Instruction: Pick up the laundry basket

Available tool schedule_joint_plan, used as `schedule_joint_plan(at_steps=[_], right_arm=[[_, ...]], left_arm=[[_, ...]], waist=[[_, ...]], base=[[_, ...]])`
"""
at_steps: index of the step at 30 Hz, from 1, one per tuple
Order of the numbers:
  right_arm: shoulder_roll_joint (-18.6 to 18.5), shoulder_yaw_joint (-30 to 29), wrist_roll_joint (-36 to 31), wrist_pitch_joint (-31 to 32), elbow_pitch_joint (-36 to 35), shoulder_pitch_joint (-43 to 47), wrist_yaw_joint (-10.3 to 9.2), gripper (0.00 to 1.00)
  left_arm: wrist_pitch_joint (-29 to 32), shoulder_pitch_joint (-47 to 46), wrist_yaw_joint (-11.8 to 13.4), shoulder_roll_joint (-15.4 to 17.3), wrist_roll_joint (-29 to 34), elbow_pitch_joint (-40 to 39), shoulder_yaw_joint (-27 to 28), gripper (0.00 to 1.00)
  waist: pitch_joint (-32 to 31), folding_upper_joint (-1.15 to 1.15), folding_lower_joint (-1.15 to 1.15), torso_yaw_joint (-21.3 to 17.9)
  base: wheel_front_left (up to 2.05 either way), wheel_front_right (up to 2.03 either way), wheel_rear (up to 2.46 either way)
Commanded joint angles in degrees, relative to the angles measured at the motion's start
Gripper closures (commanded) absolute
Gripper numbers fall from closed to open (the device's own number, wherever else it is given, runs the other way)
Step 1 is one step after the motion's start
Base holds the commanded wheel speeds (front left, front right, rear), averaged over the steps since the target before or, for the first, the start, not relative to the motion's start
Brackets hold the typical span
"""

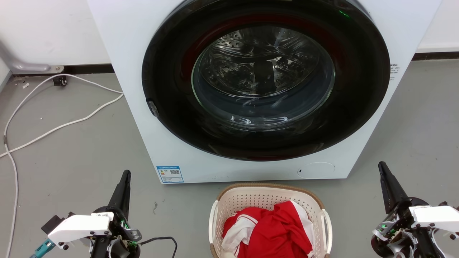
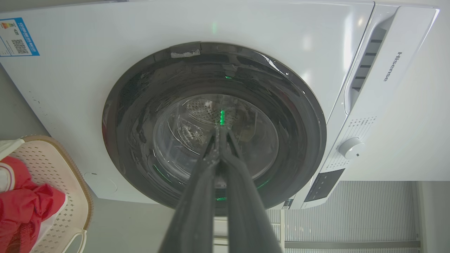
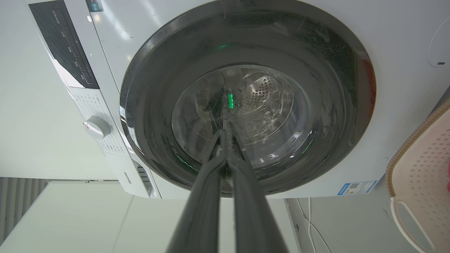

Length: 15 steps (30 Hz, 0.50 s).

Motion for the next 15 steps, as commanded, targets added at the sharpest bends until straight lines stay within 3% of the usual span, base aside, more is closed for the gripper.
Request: schedule_joint_plan(at_steps=[1, 15], right_arm=[[0.0, 0.0, 0.2, 0.1, -0.2, -0.6, -0.02, 1.0], [0.0, 0.0, 0.2, 0.1, -0.2, -0.6, -0.02, 1.0]], left_arm=[[0.1, -0.5, -0.1, 0.1, -0.1, 0.0, 0.1, 1.0], [0.1, -0.5, -0.1, 0.1, -0.1, 0.0, 0.1, 1.0]], waist=[[0.0, 0.0, 0.0, 0.0], [0.0, 0.0, 0.0, 0.0]], base=[[0.0, 0.0, 0.0], [0.0, 0.0, 0.0]])
